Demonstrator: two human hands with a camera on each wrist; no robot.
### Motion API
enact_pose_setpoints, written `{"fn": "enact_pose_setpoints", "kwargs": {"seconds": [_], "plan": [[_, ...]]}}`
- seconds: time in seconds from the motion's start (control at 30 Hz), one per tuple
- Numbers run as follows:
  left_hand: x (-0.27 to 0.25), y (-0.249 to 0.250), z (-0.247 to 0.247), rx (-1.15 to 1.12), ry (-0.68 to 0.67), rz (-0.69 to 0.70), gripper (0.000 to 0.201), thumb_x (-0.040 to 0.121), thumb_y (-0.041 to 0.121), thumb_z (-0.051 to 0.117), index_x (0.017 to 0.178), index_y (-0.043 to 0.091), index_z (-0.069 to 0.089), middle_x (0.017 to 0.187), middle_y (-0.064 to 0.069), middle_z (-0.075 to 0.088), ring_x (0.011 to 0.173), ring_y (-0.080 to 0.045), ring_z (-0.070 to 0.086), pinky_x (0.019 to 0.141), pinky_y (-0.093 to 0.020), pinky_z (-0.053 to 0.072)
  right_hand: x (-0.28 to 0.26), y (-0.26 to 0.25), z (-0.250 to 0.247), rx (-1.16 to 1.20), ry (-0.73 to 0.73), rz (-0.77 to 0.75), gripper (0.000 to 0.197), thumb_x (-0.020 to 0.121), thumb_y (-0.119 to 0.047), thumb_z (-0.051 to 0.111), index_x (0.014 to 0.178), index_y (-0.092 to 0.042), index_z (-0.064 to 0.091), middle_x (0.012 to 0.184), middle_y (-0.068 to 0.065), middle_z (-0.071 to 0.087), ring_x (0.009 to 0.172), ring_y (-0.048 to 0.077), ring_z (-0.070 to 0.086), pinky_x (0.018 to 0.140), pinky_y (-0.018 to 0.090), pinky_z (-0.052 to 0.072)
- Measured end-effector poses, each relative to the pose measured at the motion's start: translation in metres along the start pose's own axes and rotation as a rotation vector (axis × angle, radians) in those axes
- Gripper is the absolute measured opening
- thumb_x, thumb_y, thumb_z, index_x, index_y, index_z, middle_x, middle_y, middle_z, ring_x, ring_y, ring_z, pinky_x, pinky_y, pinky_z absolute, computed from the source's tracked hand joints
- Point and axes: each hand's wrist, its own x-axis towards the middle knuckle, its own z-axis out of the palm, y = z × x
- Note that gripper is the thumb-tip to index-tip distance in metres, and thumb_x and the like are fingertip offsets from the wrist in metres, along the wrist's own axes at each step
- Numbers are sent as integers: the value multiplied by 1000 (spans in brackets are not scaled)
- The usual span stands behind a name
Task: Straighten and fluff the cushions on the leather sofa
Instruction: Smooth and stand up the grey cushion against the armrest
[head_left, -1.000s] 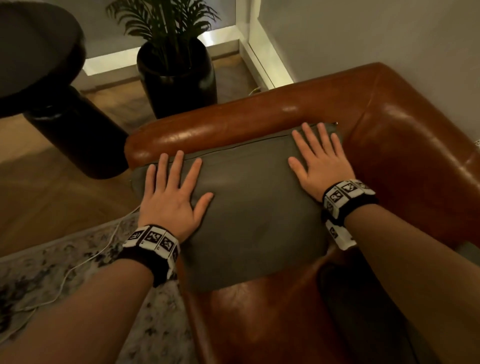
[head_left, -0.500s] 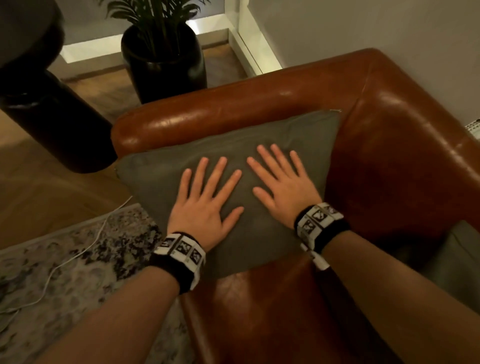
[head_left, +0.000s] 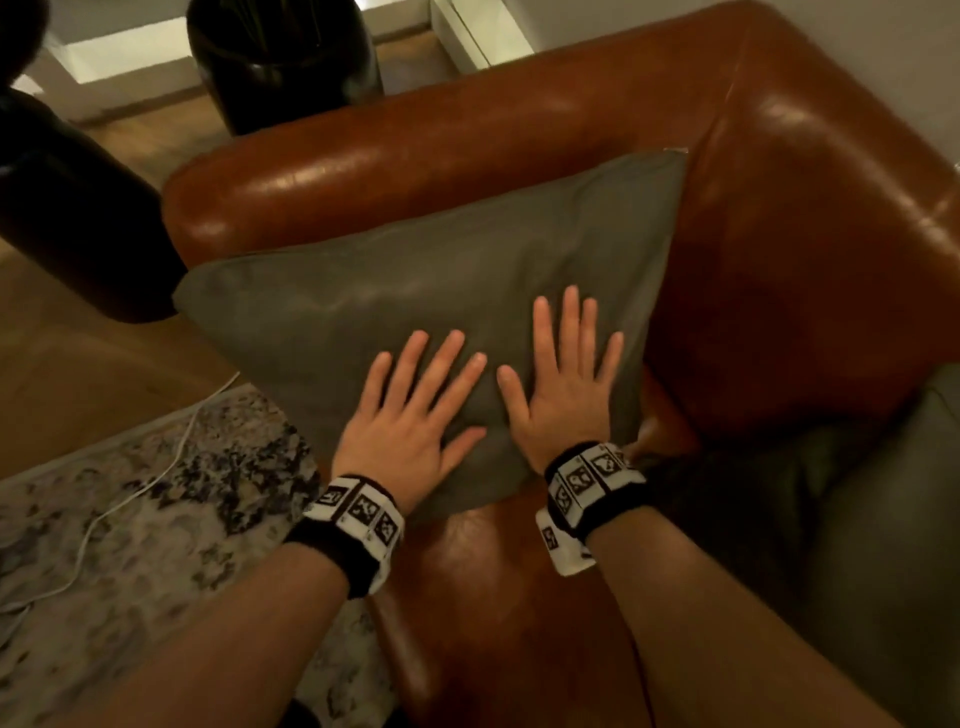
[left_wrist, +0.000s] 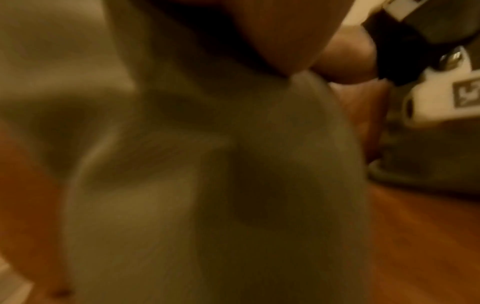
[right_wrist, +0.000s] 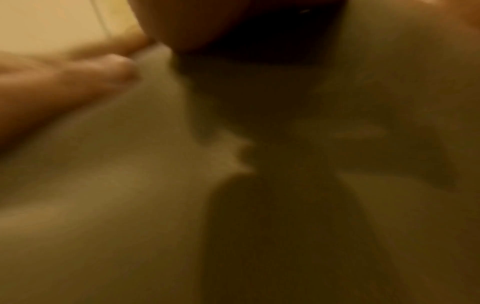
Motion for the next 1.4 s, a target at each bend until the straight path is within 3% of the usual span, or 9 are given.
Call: {"fn": "enact_pose_setpoints", "kwargs": {"seconds": [0.23, 0.4, 0.5, 0.6, 0.73, 0.83, 0.97, 1.07, 1.4], "plan": [[-42, -44, 28, -69, -47, -340, 90, 83, 75, 34, 155, 28, 8, 163, -10, 10, 148, -33, 4, 116, -58, -3, 15, 50, 22, 249, 92, 331, 92, 86, -76, 23, 156, -24, -5, 165, 6, -7, 151, 32, 0, 116, 59, 16], [-59, -47, 32, -671, 56, -762, 130, 69, 74, 65, 151, 25, -23, 160, -4, -24, 149, -20, -13, 121, -43, 4, 30, 85, 8, 775, -25, 579, 86, 86, -71, 35, 156, -35, -1, 164, 1, 10, 147, 26, 23, 117, 41, 24], [-57, -42, 29, -1188, 45, -1022, 118, 76, 42, 77, 154, 27, -11, 163, 2, 10, 146, -12, 20, 114, -25, 20, 39, 86, -12, 796, -183, 633, 70, 96, -65, 33, 155, -38, 7, 161, -2, 24, 142, 27, 33, 111, 37, 28], [-55, -30, 30, -1214, -50, -1092, 83, 83, 40, 70, 151, 20, 26, 150, -1, 43, 136, -20, 41, 106, -21, 27, 56, 80, -24, 752, -97, 593, 59, 99, -59, 32, 151, -33, 24, 150, 2, 44, 131, 30, 46, 98, 32, 34], [-61, -21, 29, -1236, -108, -1064, 108, 69, 64, 72, 153, 26, 17, 148, 1, 44, 135, -20, 44, 107, -26, 30, 67, 82, -35, 643, -133, 573, 61, 97, -62, 35, 149, -31, 27, 146, 6, 48, 128, 34, 49, 99, 37, 37], [-60, -26, 12, -1151, -5, -1031, 126, 70, 64, 69, 152, 30, -19, 164, -2, 8, 148, -13, 13, 119, -35, 17, 56, 85, -41, 550, -124, 532, 65, 98, -55, 40, 153, -26, 21, 154, 6, 36, 137, 31, 40, 109, 39, 33], [-47, -12, -38, -459, 246, -573, 93, 88, 53, 47, 155, 8, -1, 162, -18, -3, 149, -38, -5, 121, -51, -1, 28, 32, -60, 277, 146, -44, 60, 98, -36, 42, 153, -17, 27, 158, 8, 29, 147, 28, 22, 120, 43, 17], [1, 9, -36, -250, 122, -230, 75, 94, 47, 39, 156, 15, 11, 163, -11, 6, 149, -37, -1, 120, -46, -9, 26, -15, -37, -27, 23, -438, 57, 99, -35, 37, 153, -22, 27, 161, 4, 24, 150, 28, 15, 120, 52, 11], [29, -53, -6, -116, 16, -465, 66, 95, 57, 28, 156, 35, 11, 165, 0, 3, 151, -31, -4, 119, -57, -1, 84, 15, -23, -190, 18, -339, 59, 101, -45, 29, 156, -32, 14, 165, -2, 10, 152, 24, 3, 122, 48, 4]]}}
